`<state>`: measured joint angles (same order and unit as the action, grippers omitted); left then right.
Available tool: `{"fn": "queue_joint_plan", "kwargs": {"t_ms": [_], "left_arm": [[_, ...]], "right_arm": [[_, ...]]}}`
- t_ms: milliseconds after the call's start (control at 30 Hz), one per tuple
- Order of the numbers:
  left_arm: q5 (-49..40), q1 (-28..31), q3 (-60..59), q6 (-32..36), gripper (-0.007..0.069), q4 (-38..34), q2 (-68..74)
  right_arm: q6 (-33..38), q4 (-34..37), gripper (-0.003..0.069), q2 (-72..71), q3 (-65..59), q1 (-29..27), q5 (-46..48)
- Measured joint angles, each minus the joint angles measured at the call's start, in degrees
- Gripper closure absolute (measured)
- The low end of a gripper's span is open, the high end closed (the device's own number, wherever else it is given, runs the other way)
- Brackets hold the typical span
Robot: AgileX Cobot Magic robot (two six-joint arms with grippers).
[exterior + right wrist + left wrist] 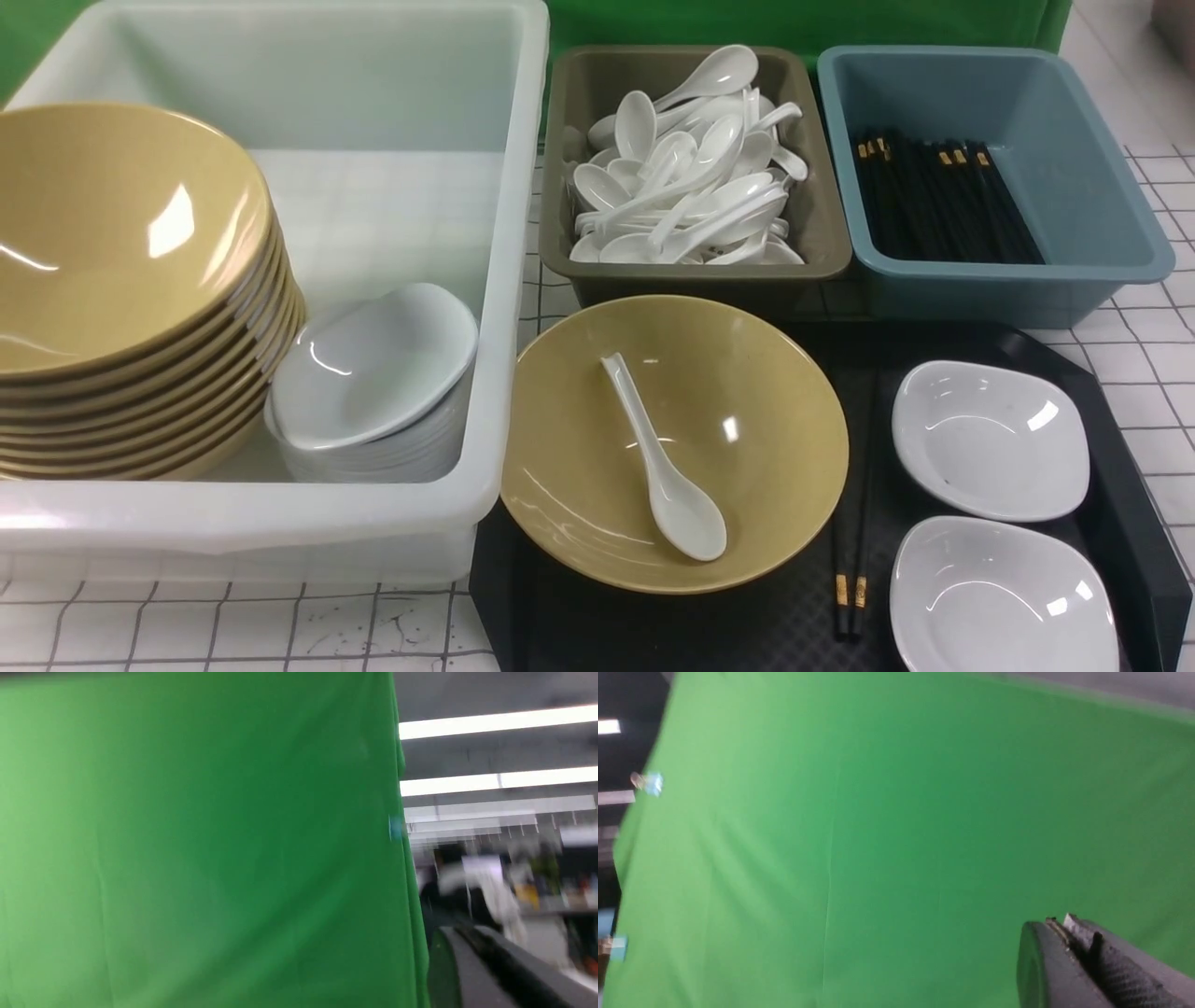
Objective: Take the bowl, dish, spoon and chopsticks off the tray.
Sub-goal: Use the left arm to grab the soup spoon in the middle
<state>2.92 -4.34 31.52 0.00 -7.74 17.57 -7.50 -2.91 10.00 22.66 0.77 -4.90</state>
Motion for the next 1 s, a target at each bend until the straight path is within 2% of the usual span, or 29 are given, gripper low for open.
{"fn": "queue_joint_plan", "kwargs": {"t_ms": [33,100,167,200,267,367,433,533,600,633,667,733,833,1000], "left_arm": [[0.0,0.0,0.8,0.0,0.0636,0.0,0.9],[-11.0,-1.0,9.4,0.0,0.0636,-1.3,10.4],[-26.5,-4.5,19.7,2.3,0.0636,-4.4,21.4],[-30.9,-6.0,22.5,3.4,0.0636,-5.5,24.5],[-40.2,-10.8,28.6,6.5,0.0635,-8.4,32.4],[-45.3,-14.7,31.7,7.6,0.0635,-9.5,37.8],[-51.2,-21.4,36.1,7.5,0.0635,-9.4,46.6],[-55.1,-27.9,39.5,5.4,0.0634,-6.9,54.7],[-56.2,-33.6,42.5,1.1,0.0625,-1.8,62.4],[-56.6,-35.5,43.9,-1.3,0.0615,1.2,65.3],[-56.6,-35.9,43.9,-1.8,0.0613,1.2,65.8],[-57.8,-39.3,46.5,-7.9,0.0557,7.4,72.4],[-59.3,-41.4,48.5,-12.3,0.0455,12.3,78.3],[-58.4,-42.0,50.4,-17.5,0.0226,14.4,85.6]], "right_arm": [[0.1,0.0,0.0617,1.0,0.6,0.0,0.8],[0.4,0.0,0.0617,6.8,5.7,0.0,9.7],[1.1,0.6,0.0617,11.5,9.2,0.3,20.7],[3.5,1.5,0.0617,13.6,11.2,0.8,28.9],[9.3,4.6,0.0617,16.3,12.8,2.0,38.2],[14.0,7.1,0.0617,18.3,13.2,3.0,44.1],[19.6,10.6,0.0617,21.3,12.6,4.2,51.8],[21.1,11.3,0.0617,22.6,10.9,4.6,53.7],[21.6,11.4,0.0617,22.9,8.7,4.6,53.1],[21.9,11.4,0.0615,22.9,7.9,4.6,52.5],[22.0,11.4,0.0615,22.9,7.9,4.6,52.3],[24.1,11.4,0.0615,22.9,6.1,4.6,50.1],[24.9,11.7,0.0615,22.9,4.3,4.6,48.3],[25.8,14.4,0.0615,22.9,2.0,4.7,45.3]]}}
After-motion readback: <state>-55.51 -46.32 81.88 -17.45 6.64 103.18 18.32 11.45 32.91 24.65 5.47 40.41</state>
